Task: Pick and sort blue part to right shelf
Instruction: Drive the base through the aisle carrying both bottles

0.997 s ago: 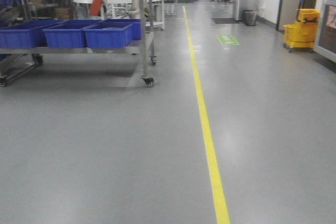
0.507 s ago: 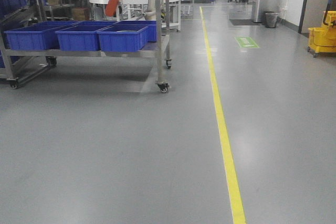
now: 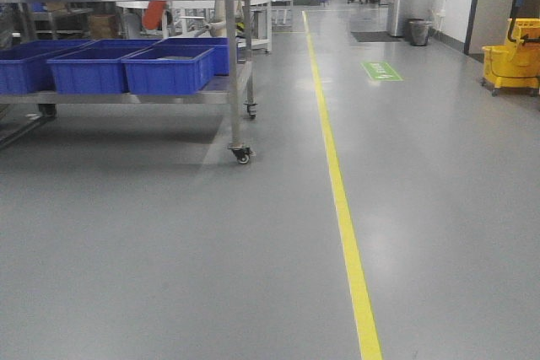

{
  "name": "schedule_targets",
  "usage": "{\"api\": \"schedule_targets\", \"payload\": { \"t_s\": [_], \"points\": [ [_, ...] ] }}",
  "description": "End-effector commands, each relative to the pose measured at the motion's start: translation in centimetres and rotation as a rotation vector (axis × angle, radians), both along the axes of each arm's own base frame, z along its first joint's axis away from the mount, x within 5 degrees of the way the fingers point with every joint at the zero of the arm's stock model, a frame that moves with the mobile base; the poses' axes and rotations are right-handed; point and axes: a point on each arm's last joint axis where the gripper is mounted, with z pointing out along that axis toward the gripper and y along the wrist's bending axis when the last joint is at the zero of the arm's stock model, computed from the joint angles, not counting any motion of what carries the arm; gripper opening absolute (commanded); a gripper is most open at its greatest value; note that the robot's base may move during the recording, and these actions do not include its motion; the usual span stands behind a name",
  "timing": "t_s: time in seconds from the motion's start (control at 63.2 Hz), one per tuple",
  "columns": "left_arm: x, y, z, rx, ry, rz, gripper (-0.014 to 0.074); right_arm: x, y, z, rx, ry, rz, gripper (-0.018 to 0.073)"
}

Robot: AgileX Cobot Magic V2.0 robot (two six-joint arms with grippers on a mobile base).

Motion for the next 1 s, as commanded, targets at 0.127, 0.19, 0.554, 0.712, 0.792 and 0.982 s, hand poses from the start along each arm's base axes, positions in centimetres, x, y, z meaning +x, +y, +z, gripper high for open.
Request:
{"api": "schedule_targets", "payload": {
  "t_s": [0.127,0.19,0.554,0.712,0.792,0.982],
  "points": [
    [-0.16,0.04,1.92,-0.012,-0.122,0.003,0.0384,-0.06,0.02,1.87,-0.016,-0.121,0.001,0.0393],
    [-0.16,0.04,1.92,-0.012,-0.122,0.003,0.0384,-0.06,0.02,1.87,-0.016,-0.121,0.001,0.0393],
    [-0.16,0.04,1.92,-0.012,-0.122,0.003,0.0384,-0.06,0.02,1.87,-0.016,-0.121,0.001,0.0393],
    [-0.16,0.04,1.92,-0.012,-0.122,0.003,0.0384,-0.06,0.02,1.87,-0.016,-0.121,0.001,0.0393],
    [-0.16,0.04,1.92,-0.012,-0.122,0.003,0.0384,-0.06,0.02,1.87,-0.016,-0.121,0.001,0.0393],
    [-0.16,0.04,1.92,-0.012,-0.122,0.003,0.0384,-0.06,0.02,1.85,-0.016,-0.118,0.002,0.0393]
  ]
}}
